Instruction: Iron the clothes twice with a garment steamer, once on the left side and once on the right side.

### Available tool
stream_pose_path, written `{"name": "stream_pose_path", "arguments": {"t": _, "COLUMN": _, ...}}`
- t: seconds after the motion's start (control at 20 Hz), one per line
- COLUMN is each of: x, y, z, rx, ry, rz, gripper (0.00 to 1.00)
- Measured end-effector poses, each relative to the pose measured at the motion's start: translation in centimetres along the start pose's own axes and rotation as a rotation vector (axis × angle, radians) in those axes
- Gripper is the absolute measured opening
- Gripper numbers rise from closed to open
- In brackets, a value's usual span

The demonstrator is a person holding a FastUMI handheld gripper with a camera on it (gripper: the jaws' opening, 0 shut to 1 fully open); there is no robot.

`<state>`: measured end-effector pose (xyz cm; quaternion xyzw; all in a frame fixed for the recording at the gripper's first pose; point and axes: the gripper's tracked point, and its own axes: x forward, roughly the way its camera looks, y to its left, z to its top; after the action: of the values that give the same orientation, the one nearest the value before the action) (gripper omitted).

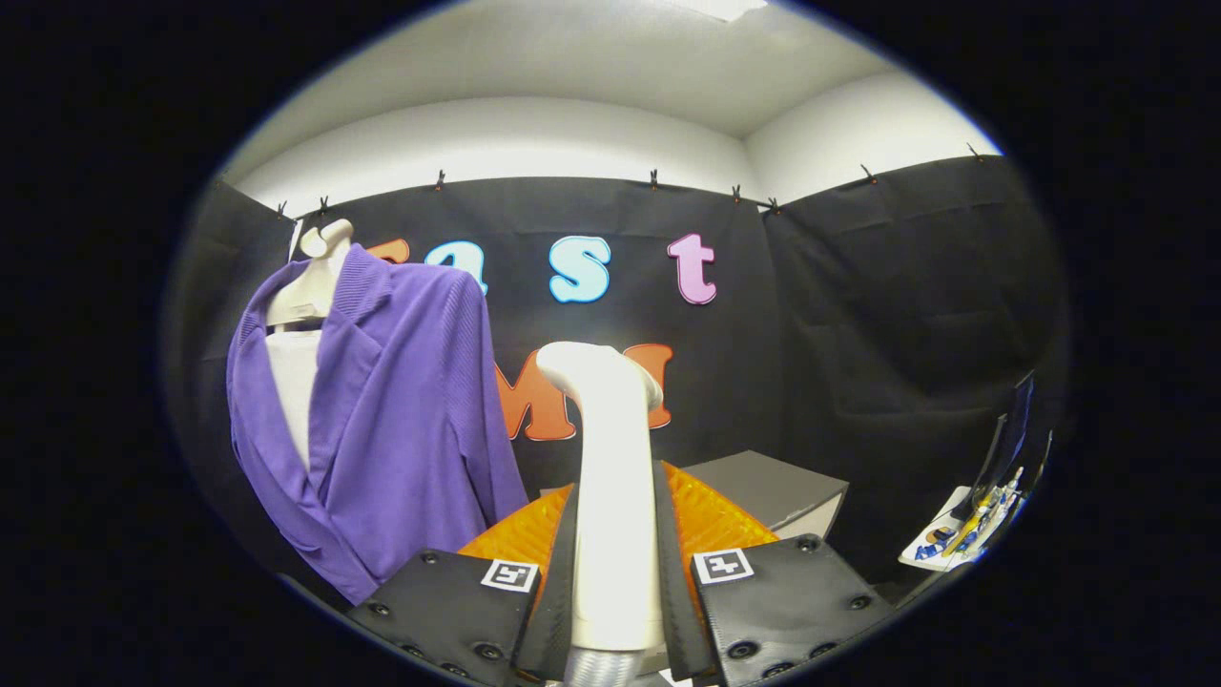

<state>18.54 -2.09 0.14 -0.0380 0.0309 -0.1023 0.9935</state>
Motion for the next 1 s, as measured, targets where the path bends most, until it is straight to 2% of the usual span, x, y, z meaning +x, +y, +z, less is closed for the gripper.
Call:
{"name": "stream_pose_path", "arguments": {"t": 0.2, "x": -7.2, "y": 0.9, "z": 1.3, "rx": 0.017, "ry": -0.078, "rz": -0.006, "gripper": 0.46}}
{"name": "stream_pose_path", "arguments": {"t": 0.55, "x": -14.7, "y": 3.8, "z": 1.6, "rx": -0.006, "ry": -0.200, "rz": 0.012, "gripper": 0.46}}
{"name": "stream_pose_path", "arguments": {"t": 0.75, "x": -16.1, "y": 6.7, "z": 0.1, "rx": -0.002, "ry": -0.210, "rz": 0.044, "gripper": 0.46}}
{"name": "stream_pose_path", "arguments": {"t": 1.0, "x": -15.0, "y": 10.5, "z": -2.4, "rx": 0.008, "ry": -0.176, "rz": 0.092, "gripper": 0.46}}
